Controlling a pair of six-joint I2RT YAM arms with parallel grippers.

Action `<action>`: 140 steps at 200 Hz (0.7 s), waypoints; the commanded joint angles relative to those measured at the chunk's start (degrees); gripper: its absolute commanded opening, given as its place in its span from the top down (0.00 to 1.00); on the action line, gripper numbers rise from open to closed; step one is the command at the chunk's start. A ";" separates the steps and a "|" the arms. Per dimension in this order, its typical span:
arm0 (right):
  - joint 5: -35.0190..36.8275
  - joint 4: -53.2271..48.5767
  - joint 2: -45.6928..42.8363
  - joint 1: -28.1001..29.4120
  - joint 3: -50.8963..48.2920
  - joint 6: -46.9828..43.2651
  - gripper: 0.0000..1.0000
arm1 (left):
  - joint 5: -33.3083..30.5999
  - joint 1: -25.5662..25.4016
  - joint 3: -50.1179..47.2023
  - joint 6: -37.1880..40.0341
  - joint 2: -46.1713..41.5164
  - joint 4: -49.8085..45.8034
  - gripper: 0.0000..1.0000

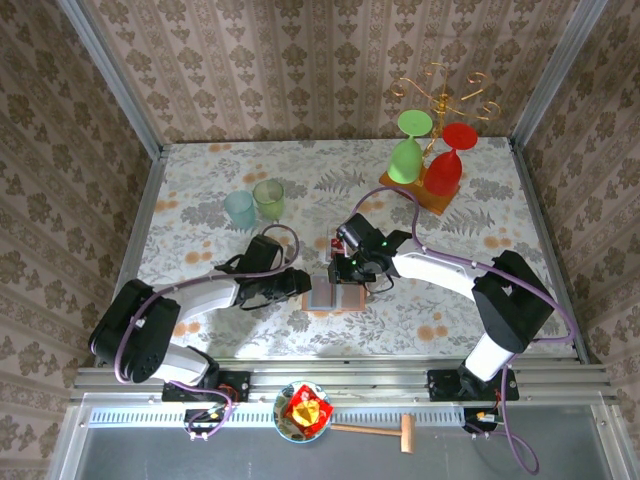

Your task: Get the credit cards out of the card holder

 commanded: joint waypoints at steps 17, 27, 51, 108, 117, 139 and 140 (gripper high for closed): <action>-1.31 1.88 -0.44 0.28 -1.23 2.29 0.73 | -1.18 -0.75 -1.67 -1.23 0.78 0.88 0.68; -1.29 1.86 -0.34 0.28 -1.33 2.50 0.73 | -1.36 -0.86 -2.03 -1.51 0.71 1.03 0.68; -1.27 2.04 0.08 0.26 -1.47 2.89 0.71 | -1.36 -1.05 -2.50 -1.61 0.79 1.26 0.68; -2.22 4.03 1.02 0.33 -2.34 4.11 0.70 | -1.46 -1.66 -3.11 -2.17 1.15 1.82 0.68; -2.45 4.43 1.25 0.34 -2.43 4.33 0.70 | -1.55 -1.73 -3.21 -2.21 1.15 1.87 0.68; -3.26 5.51 1.71 0.34 -2.83 4.92 0.71 | -1.62 -1.91 -3.38 -2.22 1.23 1.96 0.68; -3.32 5.56 1.78 0.31 -2.79 4.97 0.72 | -1.62 -1.93 -3.38 -2.22 1.23 1.98 0.68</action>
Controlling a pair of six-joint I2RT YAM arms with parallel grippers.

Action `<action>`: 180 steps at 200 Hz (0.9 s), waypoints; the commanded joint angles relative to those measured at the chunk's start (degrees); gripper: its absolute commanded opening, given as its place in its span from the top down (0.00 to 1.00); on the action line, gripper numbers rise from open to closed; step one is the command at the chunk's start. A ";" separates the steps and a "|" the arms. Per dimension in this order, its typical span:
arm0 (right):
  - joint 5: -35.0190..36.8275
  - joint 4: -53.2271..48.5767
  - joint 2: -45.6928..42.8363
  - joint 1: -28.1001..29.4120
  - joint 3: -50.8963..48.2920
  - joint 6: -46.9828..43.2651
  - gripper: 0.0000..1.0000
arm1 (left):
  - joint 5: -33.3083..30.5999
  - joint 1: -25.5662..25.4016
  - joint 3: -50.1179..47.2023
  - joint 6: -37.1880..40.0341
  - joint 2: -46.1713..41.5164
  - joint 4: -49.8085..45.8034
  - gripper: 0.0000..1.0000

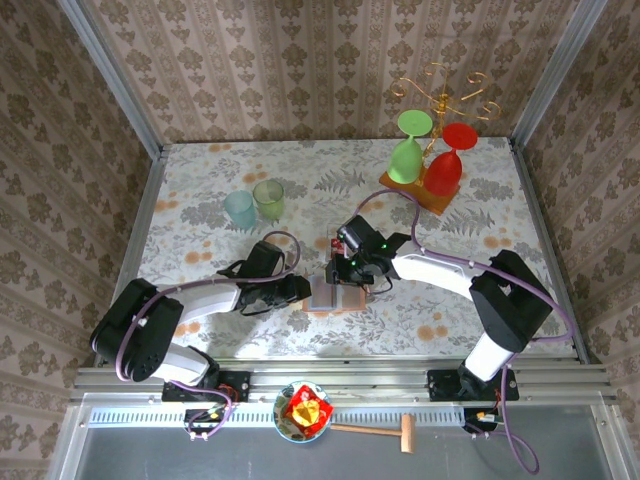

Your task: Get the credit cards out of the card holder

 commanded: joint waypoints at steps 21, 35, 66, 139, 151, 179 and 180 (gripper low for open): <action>-2.43 2.61 1.85 0.24 -1.12 2.01 0.73 | -0.47 -0.43 -0.97 -0.69 0.99 0.50 0.69; -2.92 3.32 2.26 0.25 -1.45 2.45 0.75 | -0.46 -0.45 -0.89 -0.69 1.08 0.56 0.71; -4.31 5.23 3.41 0.36 -1.85 3.23 0.77 | -0.50 -0.47 -0.88 -0.61 1.17 0.34 0.74; -6.59 7.95 6.43 0.45 -1.98 4.28 0.80 | -0.47 -0.41 -0.71 -0.34 1.40 0.10 0.79; -6.69 8.09 6.88 0.49 -1.98 4.31 0.80 | -0.46 -0.37 -0.62 -0.24 1.43 0.02 0.79; -6.68 7.89 7.57 0.48 -1.90 4.36 0.79 | -0.52 -0.43 -0.66 -0.25 1.52 -0.04 0.79; -6.64 7.91 7.53 0.47 -1.97 4.38 0.78 | -0.53 -0.43 -0.64 -0.25 1.52 0.00 0.79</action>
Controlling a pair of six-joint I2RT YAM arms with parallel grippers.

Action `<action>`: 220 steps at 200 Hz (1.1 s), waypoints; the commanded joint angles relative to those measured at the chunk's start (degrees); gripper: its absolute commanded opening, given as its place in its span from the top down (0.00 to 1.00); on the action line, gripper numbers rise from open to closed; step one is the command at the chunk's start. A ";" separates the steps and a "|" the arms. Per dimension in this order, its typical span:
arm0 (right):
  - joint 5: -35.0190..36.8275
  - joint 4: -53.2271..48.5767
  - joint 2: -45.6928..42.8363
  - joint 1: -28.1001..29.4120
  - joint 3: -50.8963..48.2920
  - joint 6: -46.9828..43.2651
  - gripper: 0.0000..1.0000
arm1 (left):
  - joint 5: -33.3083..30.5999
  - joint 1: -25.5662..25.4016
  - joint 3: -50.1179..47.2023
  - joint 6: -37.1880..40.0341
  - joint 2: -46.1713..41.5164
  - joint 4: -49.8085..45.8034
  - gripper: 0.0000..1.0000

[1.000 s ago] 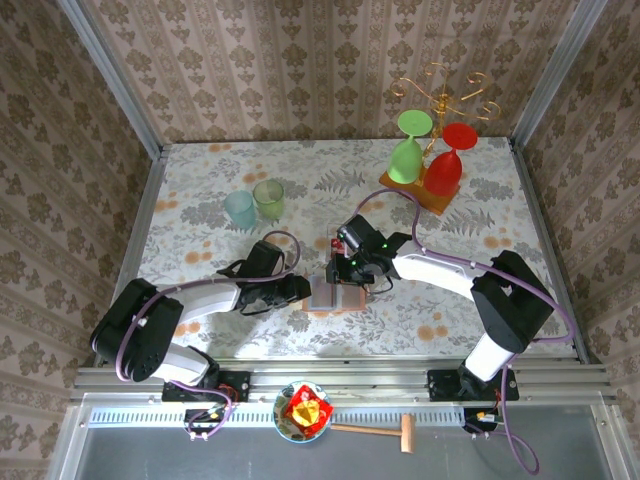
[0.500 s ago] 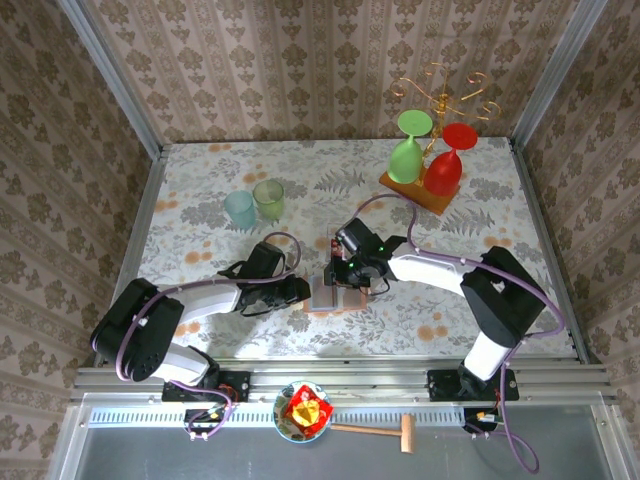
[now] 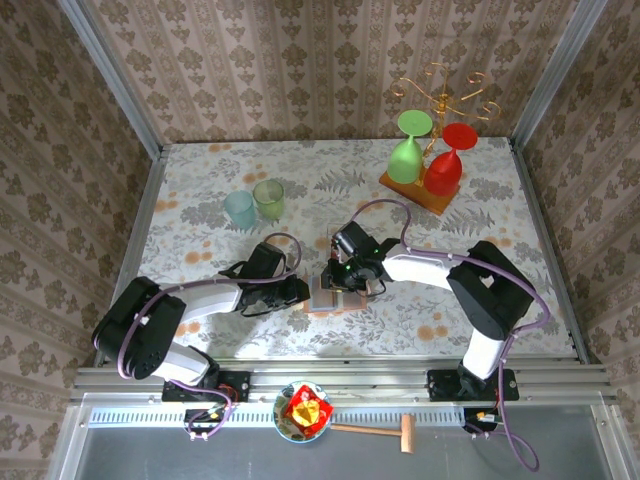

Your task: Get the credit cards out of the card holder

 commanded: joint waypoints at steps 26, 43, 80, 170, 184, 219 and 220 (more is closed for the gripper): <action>-0.67 -0.04 1.36 0.39 -0.58 0.87 0.76 | -0.38 -0.10 -0.45 -0.17 0.67 0.00 0.79; -0.04 -0.66 1.48 0.34 -0.38 0.72 0.74 | -0.38 -0.08 -0.37 -0.17 0.76 -0.08 0.79; 1.17 -1.76 1.54 0.39 -0.16 0.80 0.73 | -0.29 -0.05 -0.30 -0.15 0.84 0.05 0.79; 4.03 -3.86 0.02 0.43 -0.49 0.74 0.73 | -0.32 0.02 -0.27 -0.10 1.02 -0.11 0.79; 4.10 -3.92 -0.10 0.39 -0.46 0.76 0.73 | -0.29 -0.02 -0.27 -0.17 0.97 -0.10 0.79; 4.54 -4.68 -0.56 0.45 -0.39 0.48 0.73 | -0.29 0.01 0.00 -0.08 1.09 -0.15 0.79; 4.55 -4.67 -0.57 0.46 -0.37 0.47 0.73 | -0.29 0.03 0.04 -0.08 1.10 -0.17 0.79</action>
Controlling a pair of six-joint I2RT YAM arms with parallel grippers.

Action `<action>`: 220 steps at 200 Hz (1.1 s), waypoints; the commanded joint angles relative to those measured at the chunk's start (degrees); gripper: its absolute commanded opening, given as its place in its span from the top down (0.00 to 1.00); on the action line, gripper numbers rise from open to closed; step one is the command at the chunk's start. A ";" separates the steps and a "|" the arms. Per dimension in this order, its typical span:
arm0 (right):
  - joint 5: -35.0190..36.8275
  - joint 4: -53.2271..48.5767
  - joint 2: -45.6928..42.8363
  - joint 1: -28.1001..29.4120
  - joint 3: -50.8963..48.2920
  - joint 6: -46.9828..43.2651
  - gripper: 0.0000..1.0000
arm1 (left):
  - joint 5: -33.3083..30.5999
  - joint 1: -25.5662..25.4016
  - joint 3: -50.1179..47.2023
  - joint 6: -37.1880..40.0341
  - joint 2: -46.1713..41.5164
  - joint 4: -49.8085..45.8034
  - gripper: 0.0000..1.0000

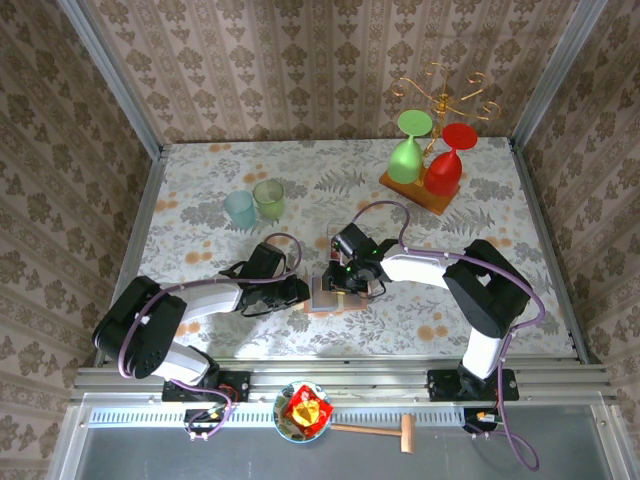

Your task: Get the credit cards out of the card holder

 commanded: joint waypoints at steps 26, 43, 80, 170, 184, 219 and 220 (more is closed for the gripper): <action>2.99 -3.86 -1.47 0.29 -0.46 0.22 0.73 | -0.21 -0.02 0.67 0.19 1.09 -0.71 0.79; 2.94 -4.07 -1.44 0.35 -0.51 0.17 0.72 | -0.13 -0.02 1.02 0.35 1.25 -1.01 0.78; 3.11 -4.28 -1.67 0.32 -0.65 0.00 0.72 | -0.12 0.00 1.67 0.57 1.06 -1.81 0.78; 3.30 -3.95 -2.00 0.32 -1.06 -0.10 0.72 | -0.57 -0.04 6.15 1.41 -3.08 -7.37 0.75; 3.21 -3.89 -2.03 0.28 -1.18 -0.09 0.72 | -0.40 0.00 6.69 1.31 -3.09 -7.55 0.75; 3.29 -3.47 -2.04 0.28 -1.59 -0.01 0.72 | 1.40 -0.08 6.85 -0.46 -1.99 -4.31 0.72; 3.29 -3.46 -2.04 0.28 -1.61 0.00 0.72 | 1.43 -0.15 6.85 -0.49 -1.90 -4.21 0.72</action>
